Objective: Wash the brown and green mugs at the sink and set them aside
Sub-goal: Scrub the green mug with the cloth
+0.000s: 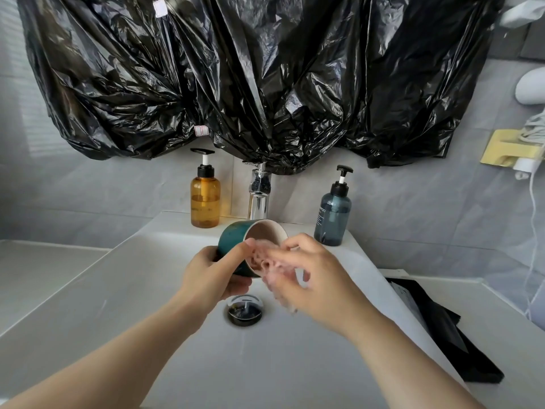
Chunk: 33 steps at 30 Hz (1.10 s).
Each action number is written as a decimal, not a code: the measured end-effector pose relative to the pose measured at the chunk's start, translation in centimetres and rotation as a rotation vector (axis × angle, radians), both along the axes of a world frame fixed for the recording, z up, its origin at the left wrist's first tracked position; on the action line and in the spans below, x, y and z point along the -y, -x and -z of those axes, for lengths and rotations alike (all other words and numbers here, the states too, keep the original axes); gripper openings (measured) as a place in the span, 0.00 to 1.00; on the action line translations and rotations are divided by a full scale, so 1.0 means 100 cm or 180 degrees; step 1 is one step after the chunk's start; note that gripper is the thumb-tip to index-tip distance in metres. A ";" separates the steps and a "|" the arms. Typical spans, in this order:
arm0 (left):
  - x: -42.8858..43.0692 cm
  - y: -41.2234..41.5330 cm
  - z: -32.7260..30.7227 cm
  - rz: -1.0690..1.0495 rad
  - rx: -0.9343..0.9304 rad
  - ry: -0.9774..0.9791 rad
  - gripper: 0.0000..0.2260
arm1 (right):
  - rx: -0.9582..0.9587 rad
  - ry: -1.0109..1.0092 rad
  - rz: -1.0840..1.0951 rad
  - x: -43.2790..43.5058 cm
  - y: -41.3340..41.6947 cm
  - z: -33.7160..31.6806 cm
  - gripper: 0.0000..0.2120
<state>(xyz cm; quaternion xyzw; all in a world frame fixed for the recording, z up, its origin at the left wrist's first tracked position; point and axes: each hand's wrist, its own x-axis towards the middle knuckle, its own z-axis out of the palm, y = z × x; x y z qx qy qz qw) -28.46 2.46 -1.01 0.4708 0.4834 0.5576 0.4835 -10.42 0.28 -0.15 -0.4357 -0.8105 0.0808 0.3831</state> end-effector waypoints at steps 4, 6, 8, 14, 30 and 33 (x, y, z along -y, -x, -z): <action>-0.001 0.000 0.004 0.0060 -0.0181 0.0007 0.22 | 0.0975 -0.0391 0.0358 0.002 0.002 -0.002 0.22; -0.003 0.003 0.003 0.0091 -0.0075 0.0100 0.24 | 0.0759 -0.0608 0.0347 0.003 -0.004 -0.006 0.29; -0.005 0.007 0.002 0.0115 -0.0047 0.0144 0.31 | 0.0688 -0.0750 0.0276 0.002 -0.013 -0.008 0.31; -0.003 0.006 0.003 0.0199 -0.0537 0.0054 0.35 | 0.1709 -0.0437 0.0022 -0.001 -0.014 -0.006 0.34; 0.002 0.003 0.005 0.0431 -0.0564 -0.0018 0.39 | 0.2203 -0.0179 0.0327 -0.002 0.002 0.005 0.13; 0.003 0.004 0.006 0.0536 -0.0416 0.0035 0.39 | 0.2217 -0.0193 0.0305 -0.001 -0.001 0.005 0.10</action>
